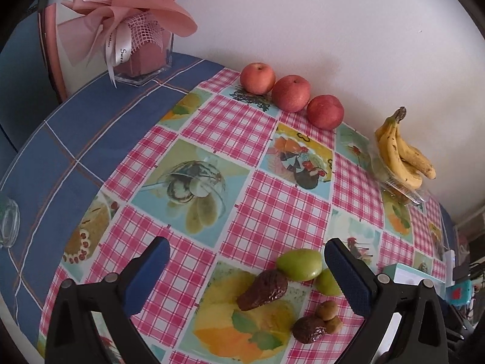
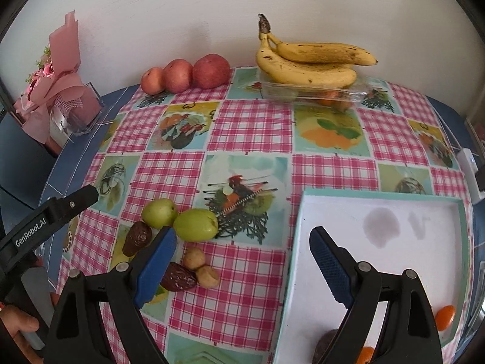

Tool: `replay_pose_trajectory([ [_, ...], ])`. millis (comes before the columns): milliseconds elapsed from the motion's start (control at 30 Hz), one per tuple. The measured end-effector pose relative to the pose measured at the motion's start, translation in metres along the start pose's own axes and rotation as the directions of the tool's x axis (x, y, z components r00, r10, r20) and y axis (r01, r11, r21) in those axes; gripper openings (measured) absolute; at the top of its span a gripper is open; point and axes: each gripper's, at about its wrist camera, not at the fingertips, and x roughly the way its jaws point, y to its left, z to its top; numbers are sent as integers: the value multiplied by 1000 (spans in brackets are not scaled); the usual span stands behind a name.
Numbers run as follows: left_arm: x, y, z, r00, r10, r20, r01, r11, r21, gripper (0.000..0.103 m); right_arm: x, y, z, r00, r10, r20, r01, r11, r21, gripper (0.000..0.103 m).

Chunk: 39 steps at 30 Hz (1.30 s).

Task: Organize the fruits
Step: 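Grasp a dark date with the left tool while the right tool grasps a small brown nut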

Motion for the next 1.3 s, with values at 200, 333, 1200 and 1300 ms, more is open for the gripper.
replay_pose_trajectory([
  [200,5,3,-1,999,21,-33,-21,1000,-11,103,5,-3,6,1000,9,2,-9,1000,-2,90],
  [333,11,0,-6,997,16,-72,-16,1000,8,103,9,-5,5,1000,15,-8,-15,1000,-1,90],
  [1200,62,-15,-36,959,-65,-276,77,997,31,53,63,14,-42,969,110,-224,-115,993,-11,43],
  [1300,64,-16,-38,956,-71,-286,82,996,30,45,63,14,-42,966,126,-225,-130,992,-2,37],
])
